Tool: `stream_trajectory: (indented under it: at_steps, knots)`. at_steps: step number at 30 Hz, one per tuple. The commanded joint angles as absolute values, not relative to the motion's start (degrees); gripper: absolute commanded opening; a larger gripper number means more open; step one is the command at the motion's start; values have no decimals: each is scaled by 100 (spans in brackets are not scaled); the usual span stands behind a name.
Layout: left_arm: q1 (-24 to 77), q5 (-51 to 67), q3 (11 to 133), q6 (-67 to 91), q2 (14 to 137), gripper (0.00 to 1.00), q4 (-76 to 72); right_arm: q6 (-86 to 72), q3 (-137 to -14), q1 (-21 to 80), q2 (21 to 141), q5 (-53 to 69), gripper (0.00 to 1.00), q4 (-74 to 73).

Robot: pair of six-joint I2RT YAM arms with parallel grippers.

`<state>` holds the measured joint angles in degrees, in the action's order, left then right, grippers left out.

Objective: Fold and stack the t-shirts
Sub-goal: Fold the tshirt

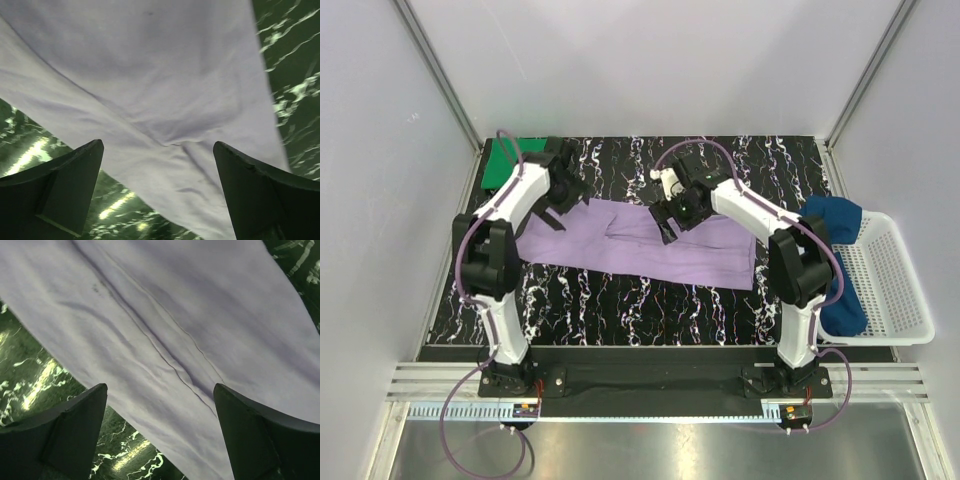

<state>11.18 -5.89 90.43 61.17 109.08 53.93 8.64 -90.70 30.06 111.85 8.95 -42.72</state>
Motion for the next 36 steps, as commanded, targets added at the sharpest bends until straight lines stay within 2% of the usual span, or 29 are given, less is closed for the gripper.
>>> stream_trajectory:
  at_steps: [1,6,11,17,23,28,36]
  knots:
    - [1195,-941,9912,7327,11493,99,6502,1907,-9342,2735,11258,2106,94,-4104]
    - [1213,-668,10993,8094,12313,99,7909,2206,-9711,2690,11671,2425,94,-4280]
    - [1230,-712,10881,8788,12401,99,7954,2084,-9564,2690,11839,2620,92,-3896]
    - [1283,-791,11144,8833,12963,98,7910,1767,-8791,2707,11734,1346,90,-2963]
    - [1345,-677,10794,9079,13122,97,7621,1645,-8491,2733,11795,607,89,-2909]
    - [1388,-597,10836,8895,13253,93,7120,1302,-8043,2961,11593,492,88,-2909]
    - [1714,-756,11768,7648,14044,90,7049,195,-6900,3427,11013,-243,88,-3217]
